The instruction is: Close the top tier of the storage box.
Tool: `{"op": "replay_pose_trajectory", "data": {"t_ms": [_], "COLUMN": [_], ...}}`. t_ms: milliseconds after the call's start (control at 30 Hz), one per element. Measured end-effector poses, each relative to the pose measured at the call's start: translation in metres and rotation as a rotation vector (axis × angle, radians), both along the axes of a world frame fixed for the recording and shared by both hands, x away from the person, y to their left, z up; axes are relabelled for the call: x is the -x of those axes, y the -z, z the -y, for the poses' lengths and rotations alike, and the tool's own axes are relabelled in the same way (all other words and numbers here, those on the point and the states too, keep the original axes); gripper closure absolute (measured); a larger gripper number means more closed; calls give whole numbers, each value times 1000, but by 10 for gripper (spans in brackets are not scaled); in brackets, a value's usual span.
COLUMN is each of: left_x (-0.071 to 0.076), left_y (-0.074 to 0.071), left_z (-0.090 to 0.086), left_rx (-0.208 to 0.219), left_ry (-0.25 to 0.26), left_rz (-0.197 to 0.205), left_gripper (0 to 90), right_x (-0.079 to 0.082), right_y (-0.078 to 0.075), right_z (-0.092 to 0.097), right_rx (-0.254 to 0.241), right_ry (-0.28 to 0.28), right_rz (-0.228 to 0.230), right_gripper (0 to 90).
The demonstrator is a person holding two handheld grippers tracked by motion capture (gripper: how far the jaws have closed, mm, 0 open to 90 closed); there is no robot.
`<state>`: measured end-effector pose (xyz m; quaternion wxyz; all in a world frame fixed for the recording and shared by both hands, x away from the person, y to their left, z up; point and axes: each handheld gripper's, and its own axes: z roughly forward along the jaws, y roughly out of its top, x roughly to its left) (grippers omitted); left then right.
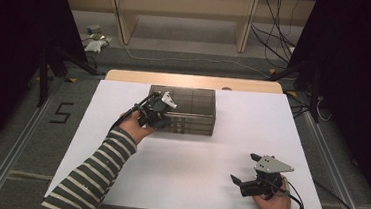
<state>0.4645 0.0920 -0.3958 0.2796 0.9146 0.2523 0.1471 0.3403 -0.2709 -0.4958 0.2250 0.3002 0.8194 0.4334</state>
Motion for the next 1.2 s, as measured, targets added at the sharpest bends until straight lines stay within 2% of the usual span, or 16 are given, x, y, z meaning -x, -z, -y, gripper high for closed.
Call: {"op": "replay_pose_trajectory", "data": {"t_ms": [167, 500, 700, 1000, 1067, 1200], "left_x": [9, 19, 27, 41, 45, 53], "left_y": [-7, -15, -21, -24, -25, -26], "left_z": [0, -4, -7, -22, -25, -33], "left_rx": [23, 53, 94, 150, 155, 198], "left_ry": [25, 38, 36, 49, 53, 55], "left_rz": [8, 19, 22, 26, 40, 50], "left_gripper": [732, 626, 529, 353, 326, 259], "right_x": [0, -1, -1, -1, -1, -1], "right_y": [0, 0, 0, 0, 0, 0], "right_z": [1, 1, 1, 1, 1, 0], "right_rx": [-7, -10, -9, -11, -9, -10], "right_ry": [1, -8, -6, -3, -4, -3], "right_rz": [2, -2, -5, -11, -7, -6], "right_gripper": [7, 7, 6, 7, 7, 7]}}
